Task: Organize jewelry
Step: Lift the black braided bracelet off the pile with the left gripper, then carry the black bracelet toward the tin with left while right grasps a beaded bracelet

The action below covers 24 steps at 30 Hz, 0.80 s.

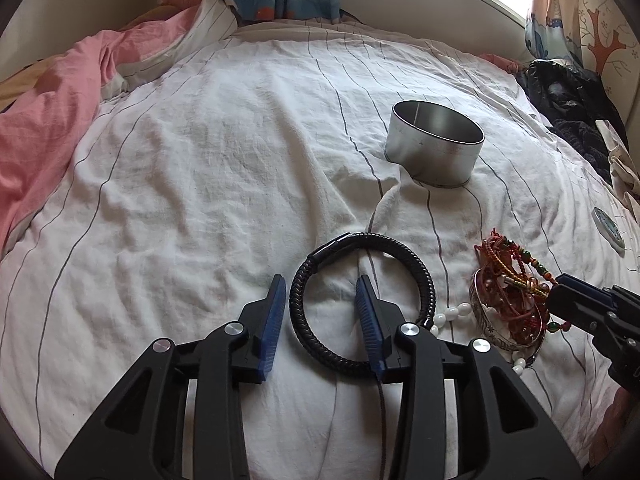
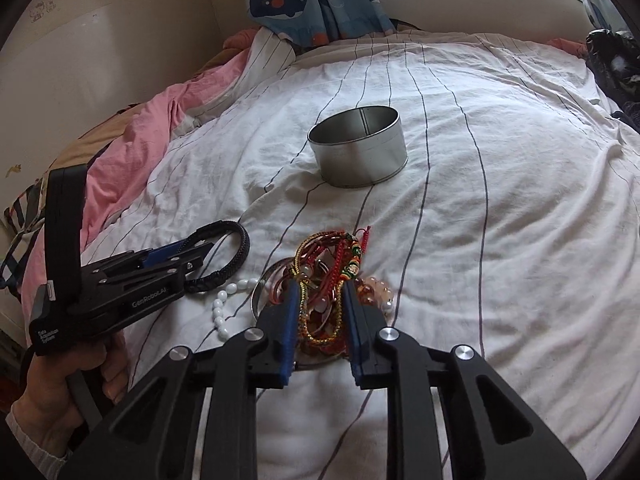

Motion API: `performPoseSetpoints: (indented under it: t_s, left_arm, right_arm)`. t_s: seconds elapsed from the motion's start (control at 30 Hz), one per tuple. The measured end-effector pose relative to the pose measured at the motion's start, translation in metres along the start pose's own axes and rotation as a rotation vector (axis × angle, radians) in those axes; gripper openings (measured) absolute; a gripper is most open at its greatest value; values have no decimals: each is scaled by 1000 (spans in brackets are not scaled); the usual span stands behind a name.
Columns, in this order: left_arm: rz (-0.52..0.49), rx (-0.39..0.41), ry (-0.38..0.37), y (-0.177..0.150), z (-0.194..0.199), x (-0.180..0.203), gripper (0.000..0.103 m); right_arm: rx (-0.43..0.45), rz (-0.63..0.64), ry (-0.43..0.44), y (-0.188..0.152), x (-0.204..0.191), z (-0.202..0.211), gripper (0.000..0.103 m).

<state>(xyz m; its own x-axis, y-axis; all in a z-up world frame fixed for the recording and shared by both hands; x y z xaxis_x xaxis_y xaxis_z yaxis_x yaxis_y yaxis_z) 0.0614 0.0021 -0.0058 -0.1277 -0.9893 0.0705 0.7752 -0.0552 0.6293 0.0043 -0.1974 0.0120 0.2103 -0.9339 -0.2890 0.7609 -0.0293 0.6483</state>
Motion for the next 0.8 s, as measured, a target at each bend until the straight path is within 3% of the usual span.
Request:
performPoseSetpoints:
  t_s: [0.33, 0.4, 0.43, 0.47, 0.57, 0.6, 0.8]
  left_arm:
    - [2, 1, -8, 0, 0, -1, 36]
    - [-1, 6, -11, 1, 0, -1, 27]
    - [-6, 10, -15, 1, 1, 0, 14]
    - [-14, 14, -23, 1, 3, 1, 10]
    - [-36, 48, -37, 3, 12, 7, 9]
    - [-42, 58, -39, 3, 16, 9, 9]
    - [-30, 92, -67, 11, 35, 16, 8]
  right_arm:
    - [38, 28, -9, -1, -6, 11, 14]
    - [62, 32, -9, 0, -7, 16, 13]
    - [71, 37, -11, 1, -8, 18, 12]
    - [80, 44, -13, 2, -9, 19, 12]
    - [95, 73, -28, 4, -14, 20, 10]
    - [99, 83, -32, 4, -16, 20, 4]
    - [133, 132, -36, 8, -27, 28, 4]
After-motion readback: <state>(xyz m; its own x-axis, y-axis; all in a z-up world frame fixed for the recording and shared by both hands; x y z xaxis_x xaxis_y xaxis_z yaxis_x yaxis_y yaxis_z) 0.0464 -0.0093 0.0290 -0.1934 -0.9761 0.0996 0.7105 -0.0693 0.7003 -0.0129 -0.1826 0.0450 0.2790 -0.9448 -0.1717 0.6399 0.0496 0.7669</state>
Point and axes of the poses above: each gripper's, at about its wrist camera, not at the fingertips, and z roughly against the way its jaws point, x to its right, y to its top, the point moved 2 cm from there along -z, roughly the way its jaws point, and after that the axes turned 2 degrees about y, right-handed, at the moved point
